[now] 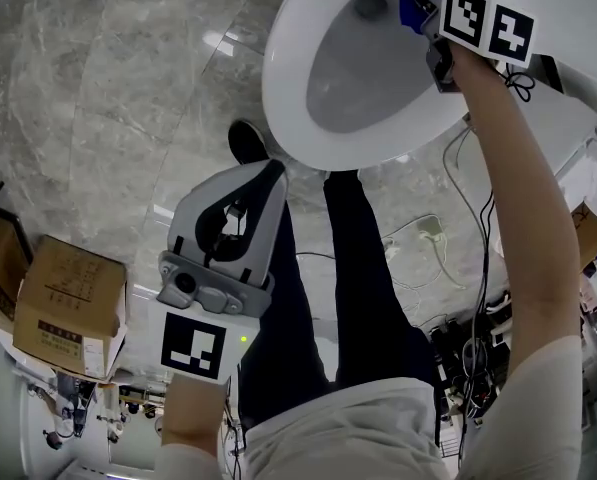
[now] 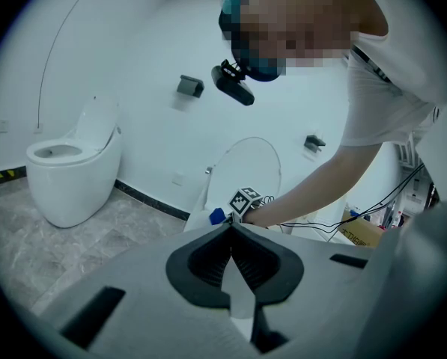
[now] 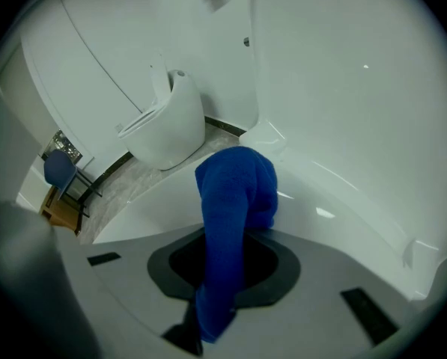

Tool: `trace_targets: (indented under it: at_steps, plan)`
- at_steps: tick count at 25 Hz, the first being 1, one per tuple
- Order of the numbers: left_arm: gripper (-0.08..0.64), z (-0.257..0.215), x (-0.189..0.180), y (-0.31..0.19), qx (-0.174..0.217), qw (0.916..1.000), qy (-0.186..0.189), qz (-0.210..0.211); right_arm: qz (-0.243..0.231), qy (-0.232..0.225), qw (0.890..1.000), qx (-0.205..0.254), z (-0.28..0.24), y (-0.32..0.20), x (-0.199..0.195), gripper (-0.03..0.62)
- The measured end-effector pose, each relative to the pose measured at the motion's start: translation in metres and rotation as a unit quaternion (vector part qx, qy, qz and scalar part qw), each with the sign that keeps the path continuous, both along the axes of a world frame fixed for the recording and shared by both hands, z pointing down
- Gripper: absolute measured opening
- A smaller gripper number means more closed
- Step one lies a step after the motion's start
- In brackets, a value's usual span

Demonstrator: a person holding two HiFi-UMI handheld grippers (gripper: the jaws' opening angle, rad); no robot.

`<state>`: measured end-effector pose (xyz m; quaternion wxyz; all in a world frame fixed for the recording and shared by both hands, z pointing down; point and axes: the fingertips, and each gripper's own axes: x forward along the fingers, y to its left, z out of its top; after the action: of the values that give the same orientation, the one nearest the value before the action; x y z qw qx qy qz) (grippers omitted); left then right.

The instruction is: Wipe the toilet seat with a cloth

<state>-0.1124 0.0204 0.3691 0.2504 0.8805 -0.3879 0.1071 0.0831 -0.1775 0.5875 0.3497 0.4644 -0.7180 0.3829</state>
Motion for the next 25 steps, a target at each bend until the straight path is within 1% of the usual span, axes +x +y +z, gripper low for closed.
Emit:
trace_targets:
  at_steps: [10,18,22,25]
  plan:
    - [0.005,-0.003,-0.008,0.001,0.003,0.9999,0.003,-0.012,-0.043,0.016,0.999,-0.011,-0.002,0.002,-0.013,0.057]
    - [0.005,-0.003,-0.015,0.002,0.004,0.9999,0.003,-0.016,-0.106,0.051,0.993,-0.014,0.000,0.006,-0.024,0.058]
    - [0.005,-0.002,-0.019,0.004,0.005,0.9998,0.003,-0.019,-0.123,0.061,0.990,-0.014,0.002,0.011,-0.031,0.058]
    - [0.005,-0.002,-0.023,0.006,0.006,0.9998,0.002,-0.020,-0.127,0.066,0.990,-0.013,0.002,0.013,-0.033,0.057]
